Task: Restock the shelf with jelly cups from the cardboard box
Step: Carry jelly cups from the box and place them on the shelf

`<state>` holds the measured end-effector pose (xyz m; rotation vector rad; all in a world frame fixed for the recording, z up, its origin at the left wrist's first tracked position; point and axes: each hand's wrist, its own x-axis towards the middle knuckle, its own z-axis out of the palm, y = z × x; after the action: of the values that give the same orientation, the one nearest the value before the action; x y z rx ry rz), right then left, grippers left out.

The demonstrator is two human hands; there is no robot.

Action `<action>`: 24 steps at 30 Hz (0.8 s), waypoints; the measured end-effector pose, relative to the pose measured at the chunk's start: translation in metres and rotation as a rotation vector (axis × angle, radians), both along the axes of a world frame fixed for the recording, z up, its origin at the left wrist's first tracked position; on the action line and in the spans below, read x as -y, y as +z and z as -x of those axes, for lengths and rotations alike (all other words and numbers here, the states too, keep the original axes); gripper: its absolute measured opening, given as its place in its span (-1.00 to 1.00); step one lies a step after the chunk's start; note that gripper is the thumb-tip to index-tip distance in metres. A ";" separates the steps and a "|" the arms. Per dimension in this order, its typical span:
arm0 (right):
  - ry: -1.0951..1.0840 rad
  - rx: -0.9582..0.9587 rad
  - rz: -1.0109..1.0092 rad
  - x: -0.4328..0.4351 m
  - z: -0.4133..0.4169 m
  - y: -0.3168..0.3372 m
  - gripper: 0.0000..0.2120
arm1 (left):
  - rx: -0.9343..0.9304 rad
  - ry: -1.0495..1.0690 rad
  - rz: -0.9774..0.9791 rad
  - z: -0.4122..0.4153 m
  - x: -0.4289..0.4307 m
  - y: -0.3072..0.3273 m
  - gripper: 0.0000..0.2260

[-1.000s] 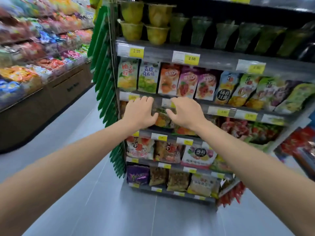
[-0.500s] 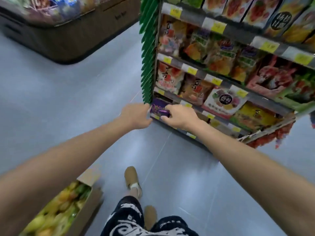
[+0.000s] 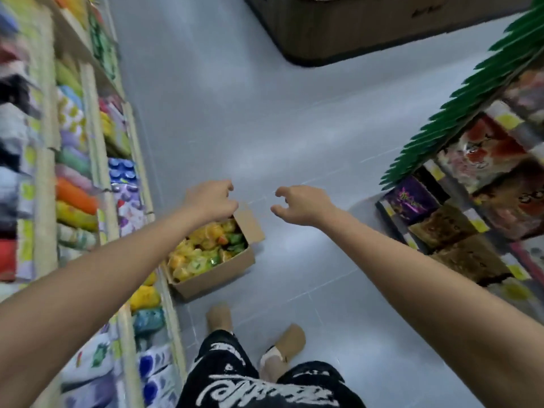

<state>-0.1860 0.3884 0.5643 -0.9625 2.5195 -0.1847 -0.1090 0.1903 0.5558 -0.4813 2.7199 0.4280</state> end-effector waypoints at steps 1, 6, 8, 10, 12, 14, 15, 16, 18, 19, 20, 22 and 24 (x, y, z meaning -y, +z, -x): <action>0.046 0.009 -0.005 0.022 -0.005 -0.001 -0.51 | -0.004 0.046 0.010 -0.015 0.020 0.000 -0.56; 0.216 0.057 -0.033 0.127 -0.035 -0.012 -0.56 | 0.052 0.238 0.026 -0.084 0.102 -0.008 -0.57; 0.278 0.057 -0.046 0.163 -0.048 -0.019 -0.56 | 0.075 0.293 0.005 -0.104 0.127 -0.018 -0.60; 0.338 0.061 -0.064 0.197 -0.058 -0.027 -0.56 | 0.096 0.318 -0.014 -0.116 0.150 -0.029 -0.62; 0.382 0.063 -0.088 0.227 -0.064 -0.034 -0.57 | 0.113 0.326 -0.019 -0.123 0.172 -0.040 -0.63; 0.397 0.081 -0.108 0.253 -0.065 -0.044 -0.57 | 0.118 0.339 -0.042 -0.126 0.195 -0.052 -0.60; 0.392 0.098 -0.117 0.267 -0.063 -0.050 -0.56 | 0.121 0.345 -0.056 -0.126 0.206 -0.059 -0.58; 0.386 0.113 -0.126 0.279 -0.061 -0.056 -0.55 | 0.130 0.345 -0.064 -0.126 0.216 -0.065 -0.57; 0.364 0.140 -0.150 0.302 -0.056 -0.072 -0.55 | 0.153 0.324 -0.060 -0.124 0.231 -0.081 -0.58; 0.355 0.150 -0.160 0.313 -0.053 -0.081 -0.56 | 0.159 0.319 -0.058 -0.123 0.238 -0.090 -0.61; 0.352 0.154 -0.165 0.323 -0.050 -0.090 -0.57 | 0.163 0.322 -0.061 -0.121 0.244 -0.099 -0.64; 0.343 0.161 -0.180 0.338 -0.046 -0.108 -0.58 | 0.177 0.348 -0.085 -0.116 0.254 -0.116 -0.67; 0.321 0.195 -0.199 0.348 -0.045 -0.124 -0.57 | 0.196 0.369 -0.104 -0.112 0.261 -0.131 -0.68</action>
<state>-0.1414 0.0405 0.4406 -1.1854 2.1267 0.0666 0.0031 -0.0703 0.4250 -0.9480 2.4073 0.5784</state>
